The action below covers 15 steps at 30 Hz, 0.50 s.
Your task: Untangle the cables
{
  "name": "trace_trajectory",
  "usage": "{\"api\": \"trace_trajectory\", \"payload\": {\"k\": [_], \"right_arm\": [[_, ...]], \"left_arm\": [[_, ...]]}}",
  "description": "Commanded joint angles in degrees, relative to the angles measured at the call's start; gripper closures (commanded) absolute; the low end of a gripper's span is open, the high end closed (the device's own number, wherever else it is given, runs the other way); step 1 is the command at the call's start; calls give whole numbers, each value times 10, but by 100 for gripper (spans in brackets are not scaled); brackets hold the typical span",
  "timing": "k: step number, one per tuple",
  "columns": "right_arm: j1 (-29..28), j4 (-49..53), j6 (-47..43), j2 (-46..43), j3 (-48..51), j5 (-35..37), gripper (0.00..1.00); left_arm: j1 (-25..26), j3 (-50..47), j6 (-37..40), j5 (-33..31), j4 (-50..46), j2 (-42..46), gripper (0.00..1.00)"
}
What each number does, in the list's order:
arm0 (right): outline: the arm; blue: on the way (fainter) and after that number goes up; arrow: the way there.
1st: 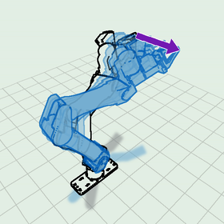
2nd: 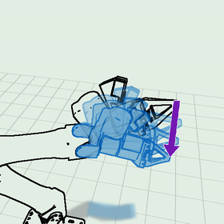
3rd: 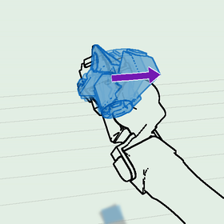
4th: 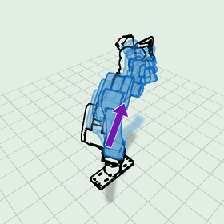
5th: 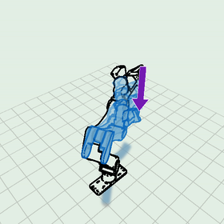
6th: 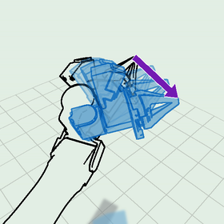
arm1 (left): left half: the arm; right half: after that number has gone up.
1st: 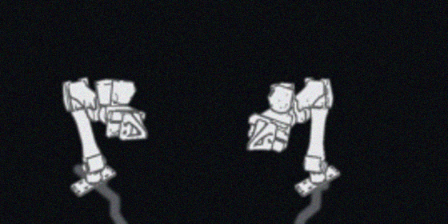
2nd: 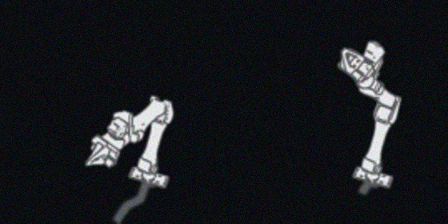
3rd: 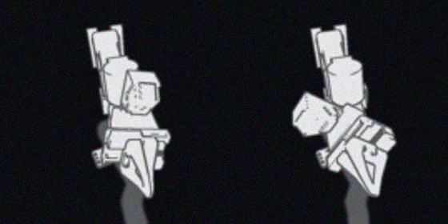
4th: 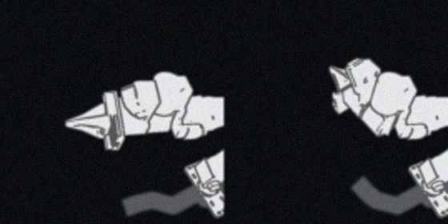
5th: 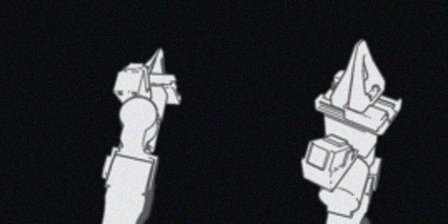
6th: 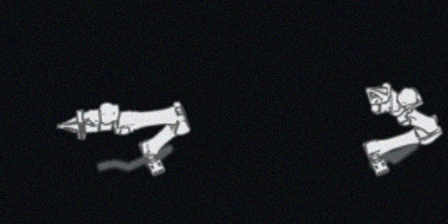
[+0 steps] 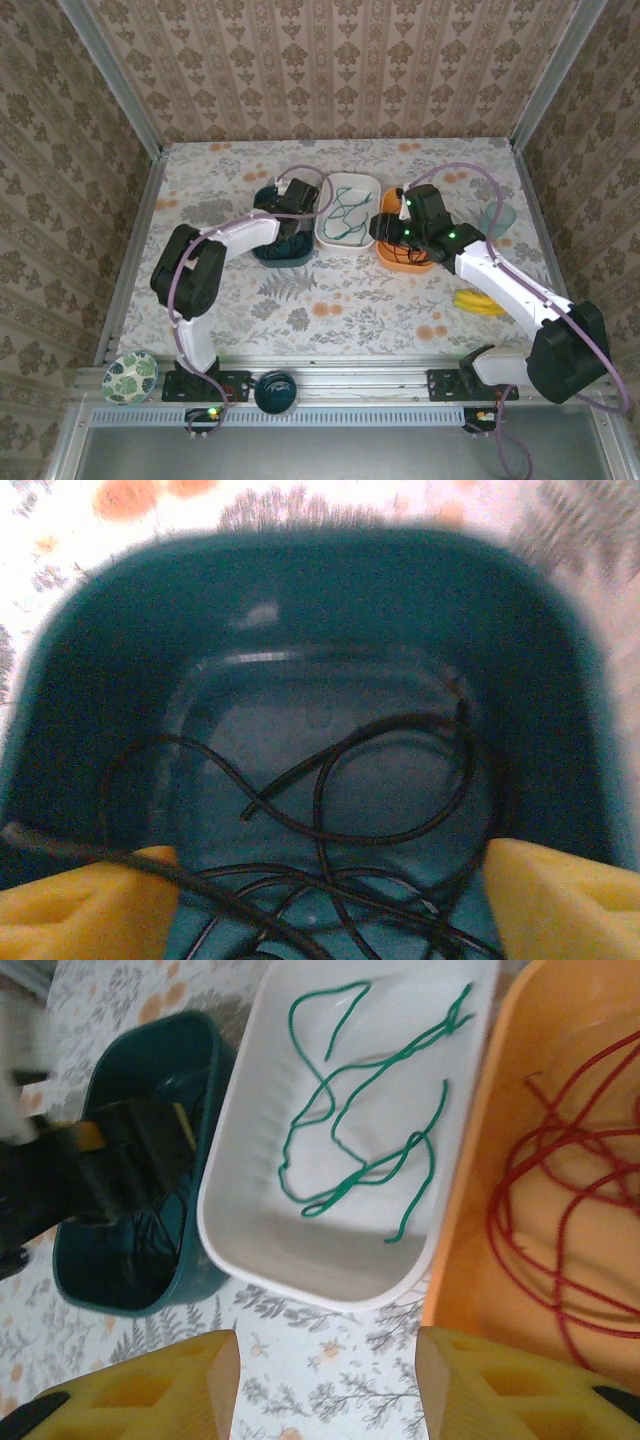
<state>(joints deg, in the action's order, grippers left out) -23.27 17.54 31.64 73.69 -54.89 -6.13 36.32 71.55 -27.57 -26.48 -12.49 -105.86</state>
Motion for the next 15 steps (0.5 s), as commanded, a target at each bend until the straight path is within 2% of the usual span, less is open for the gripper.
{"api": "trace_trajectory", "payload": {"k": [1, 5, 9, 12, 15], "right_arm": [[19, 14, -6, -22, 10, 29, 49], [48, 3, -15, -39, 26, 50, 48], [81, -10, -31, -74, 49, 80, 47], [93, -22, -60, -110, 68, 146, 46], [98, -35, -105, -142, 89, 251, 44]], "left_arm": [[30, -11, 72, -40, 70, 87, 11], [56, -62, 108, -82, 130, 159, 0], [57, -132, 95, -141, 155, 234, 0], [56, -208, 114, -190, 206, 303, 0], [40, -281, 116, -240, 222, 375, 0]]}}
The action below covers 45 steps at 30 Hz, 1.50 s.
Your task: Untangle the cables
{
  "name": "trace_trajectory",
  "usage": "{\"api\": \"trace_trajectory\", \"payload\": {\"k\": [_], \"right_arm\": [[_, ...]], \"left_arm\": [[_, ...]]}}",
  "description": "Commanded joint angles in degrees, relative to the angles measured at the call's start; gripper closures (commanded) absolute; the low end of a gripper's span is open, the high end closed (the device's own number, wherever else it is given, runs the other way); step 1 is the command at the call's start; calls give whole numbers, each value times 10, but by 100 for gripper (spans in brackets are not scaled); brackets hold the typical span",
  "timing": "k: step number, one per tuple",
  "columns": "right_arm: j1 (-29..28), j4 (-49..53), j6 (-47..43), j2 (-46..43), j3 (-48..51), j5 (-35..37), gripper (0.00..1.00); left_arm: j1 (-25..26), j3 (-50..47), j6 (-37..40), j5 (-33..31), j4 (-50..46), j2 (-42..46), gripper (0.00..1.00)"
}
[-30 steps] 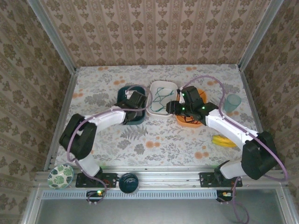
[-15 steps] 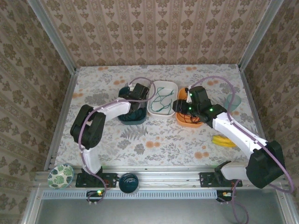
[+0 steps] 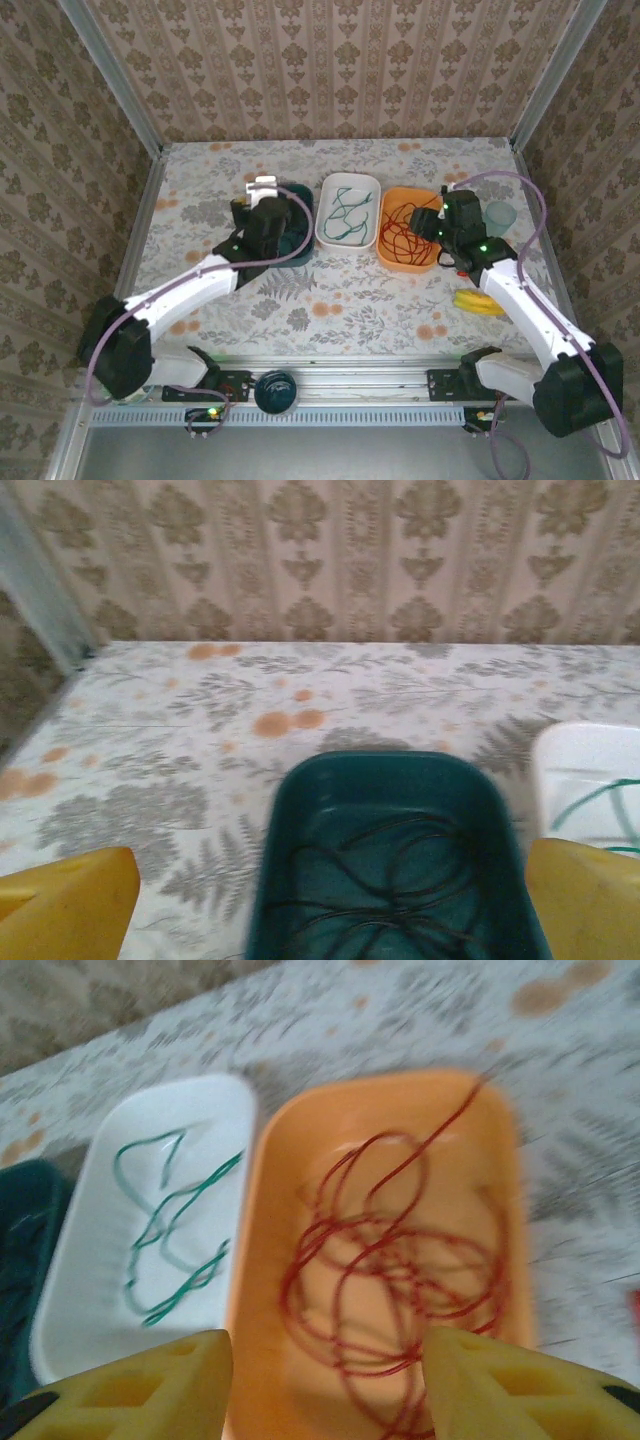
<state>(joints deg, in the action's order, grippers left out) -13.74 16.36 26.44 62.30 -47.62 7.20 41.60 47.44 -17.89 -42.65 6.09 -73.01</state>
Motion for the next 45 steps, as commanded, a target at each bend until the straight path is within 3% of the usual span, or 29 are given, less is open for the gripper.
{"api": "trace_trajectory", "payload": {"k": [1, 5, 6, 7, 11, 12, 14, 16, 17, 20, 21, 24, 26, 29, 30, 32, 35, 40, 43, 44, 45], "right_arm": [[2, -44, -79, -38, 34, 159, 44], [1, -190, -183, -78, 141, 285, 34], [2, -218, -198, -83, 165, 308, 6], [2, -247, -219, -81, 187, 320, 0], [3, -270, -203, -24, 207, 362, 0], [3, -286, -190, 0, 208, 374, 0], [1, -359, -190, 53, 222, 389, 0], [4, -461, -220, 114, 237, 396, 0], [2, -442, -221, 127, 221, 393, 0], [11, -521, -261, 162, 221, 342, 0], [18, -544, -270, 169, 223, 312, 0], [41, -553, -272, 170, 219, 234, 0], [57, -546, -268, 170, 218, 167, 0], [97, -716, -240, 249, 276, 81, 0], [106, -771, -235, 272, 284, 84, 0], [115, -651, -224, 247, 248, 62, 0], [118, -673, -221, 250, 256, 62, 0], [119, -673, -221, 250, 255, 60, 0], [118, -672, -223, 251, 254, 58, 0], [118, -672, -224, 251, 254, 58, 0], [117, -671, -223, 251, 254, 58, 0]], "left_arm": [[-28, -60, 4, -91, 17, 71, 0], [-105, -124, -39, -124, -57, 142, 0], [-121, -140, -30, -136, -58, 152, 0], [-136, -151, -18, -149, -58, 155, 0], [-183, -194, 77, -161, 40, 116, 0], [-198, -172, 52, -140, -8, 99, 0], [-219, -156, 77, -133, 35, 56, 0], [-235, -169, 118, -118, 139, 9, 0], [-246, -178, 124, -100, 173, -12, 0], [-270, -187, 109, -81, 211, -73, 0], [-268, -172, 94, -80, 171, -75, 0], [-272, -196, 141, -32, 275, -88, 0], [-281, -191, 151, 0, 272, -91, 0], [-298, -197, 160, 33, 285, -88, 0], [-304, -203, 162, 42, 294, -85, 0], [-318, -214, 167, 74, 312, -78, 0], [-336, -230, 167, 125, 328, -67, 0], [-352, -254, 179, 158, 384, -66, 0], [-363, -296, 208, 210, 543, -126, 0], [-362, -286, 199, 247, 480, -107, 0], [-362, -286, 211, 265, 502, -128, 0]]}}
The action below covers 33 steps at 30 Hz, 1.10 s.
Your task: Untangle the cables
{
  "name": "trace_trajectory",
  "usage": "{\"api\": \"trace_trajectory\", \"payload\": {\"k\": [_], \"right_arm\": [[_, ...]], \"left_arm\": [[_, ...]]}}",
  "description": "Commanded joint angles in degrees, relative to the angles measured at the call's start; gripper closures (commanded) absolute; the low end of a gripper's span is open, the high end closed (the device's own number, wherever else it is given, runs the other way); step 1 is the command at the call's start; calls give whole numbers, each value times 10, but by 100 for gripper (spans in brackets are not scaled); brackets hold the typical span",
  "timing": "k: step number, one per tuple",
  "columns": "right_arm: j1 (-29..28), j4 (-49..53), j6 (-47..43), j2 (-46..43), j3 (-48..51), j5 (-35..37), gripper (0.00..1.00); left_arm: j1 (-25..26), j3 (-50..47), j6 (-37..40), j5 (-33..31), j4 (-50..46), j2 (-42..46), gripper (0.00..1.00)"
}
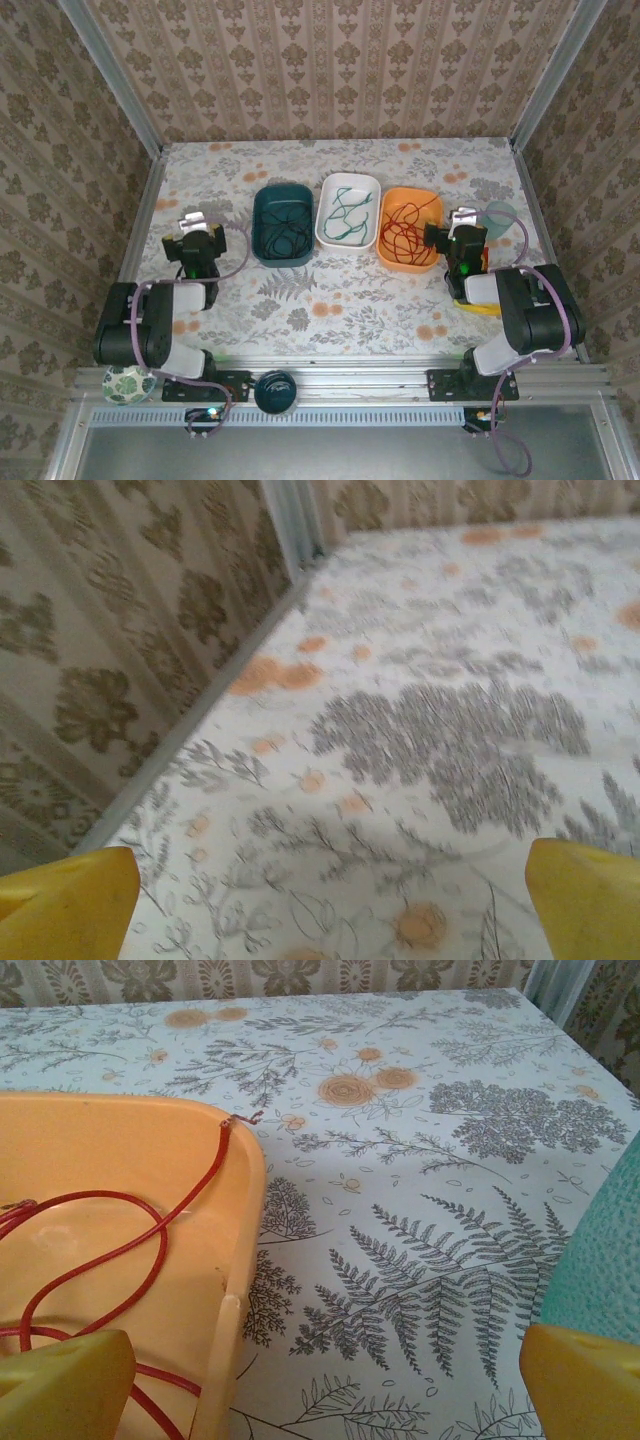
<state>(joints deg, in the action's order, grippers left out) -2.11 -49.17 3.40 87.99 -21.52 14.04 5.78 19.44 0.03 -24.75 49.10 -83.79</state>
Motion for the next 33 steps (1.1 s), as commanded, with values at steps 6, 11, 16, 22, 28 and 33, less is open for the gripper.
{"api": "trace_trajectory", "payload": {"k": [6, 11, 16, 22, 28, 33], "right_arm": [[-2, -14, 4, -6, -8, -6, 0], [-3, -12, 5, -5, -10, -6, 0], [-3, -11, 5, -4, -11, -7, 0], [-2, -10, 5, -4, -11, -6, 0], [-3, -9, 4, -3, -12, -7, 0], [3, 4, -1, -1, -21, -35, 0]], "left_arm": [[-19, 18, 23, 112, 63, -54, 0], [-35, 11, 18, 132, 79, -58, 0], [-35, 12, 16, 132, 75, -57, 0], [-35, 12, 17, 133, 75, -57, 0], [-35, 12, 17, 133, 75, -57, 0], [-35, 12, 17, 133, 75, -57, 0]]}}
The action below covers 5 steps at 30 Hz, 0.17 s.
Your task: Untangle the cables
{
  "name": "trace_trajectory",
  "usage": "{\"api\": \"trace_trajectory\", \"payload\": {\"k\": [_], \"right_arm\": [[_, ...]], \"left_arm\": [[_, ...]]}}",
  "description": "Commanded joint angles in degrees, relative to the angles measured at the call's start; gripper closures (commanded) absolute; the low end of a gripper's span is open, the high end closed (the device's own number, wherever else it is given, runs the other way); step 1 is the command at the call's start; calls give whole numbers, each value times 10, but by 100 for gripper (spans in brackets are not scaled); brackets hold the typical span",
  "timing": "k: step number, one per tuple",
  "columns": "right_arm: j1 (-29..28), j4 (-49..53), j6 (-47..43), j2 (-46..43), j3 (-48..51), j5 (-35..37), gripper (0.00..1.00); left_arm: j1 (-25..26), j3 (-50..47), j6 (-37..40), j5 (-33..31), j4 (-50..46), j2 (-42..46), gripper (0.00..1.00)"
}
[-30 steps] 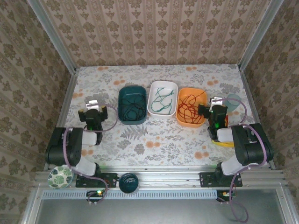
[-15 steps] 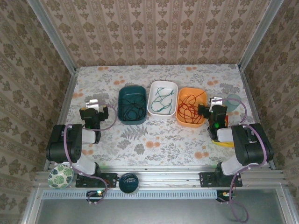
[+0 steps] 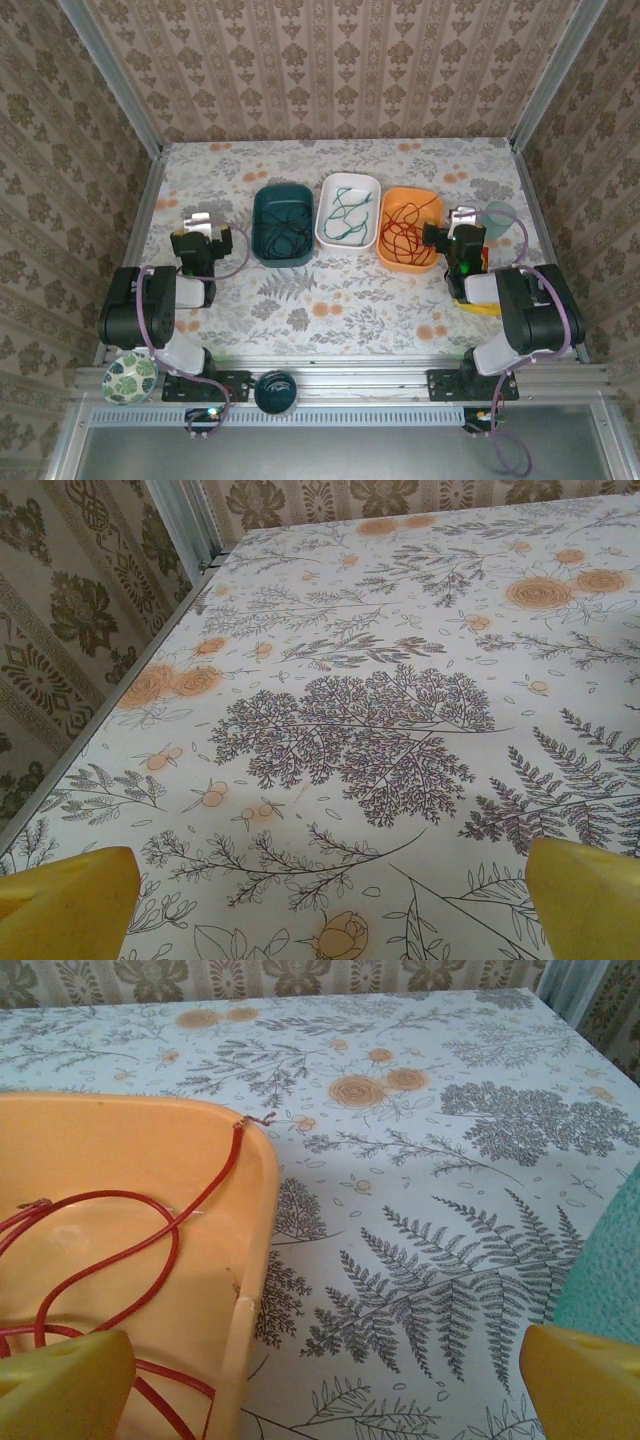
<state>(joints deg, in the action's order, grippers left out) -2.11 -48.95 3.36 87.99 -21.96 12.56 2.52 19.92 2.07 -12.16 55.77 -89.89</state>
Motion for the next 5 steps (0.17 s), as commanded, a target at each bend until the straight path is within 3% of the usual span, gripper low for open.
{"api": "trace_trajectory", "payload": {"k": [1, 5], "right_arm": [[4, 1, 1, -1, -16, -21, 0], [4, -3, -6, -4, -12, -38, 0]], "left_arm": [[-2, 7, -4, 7, 9, 4, 0], [-3, 7, -3, 7, 9, 4, 0]]}}
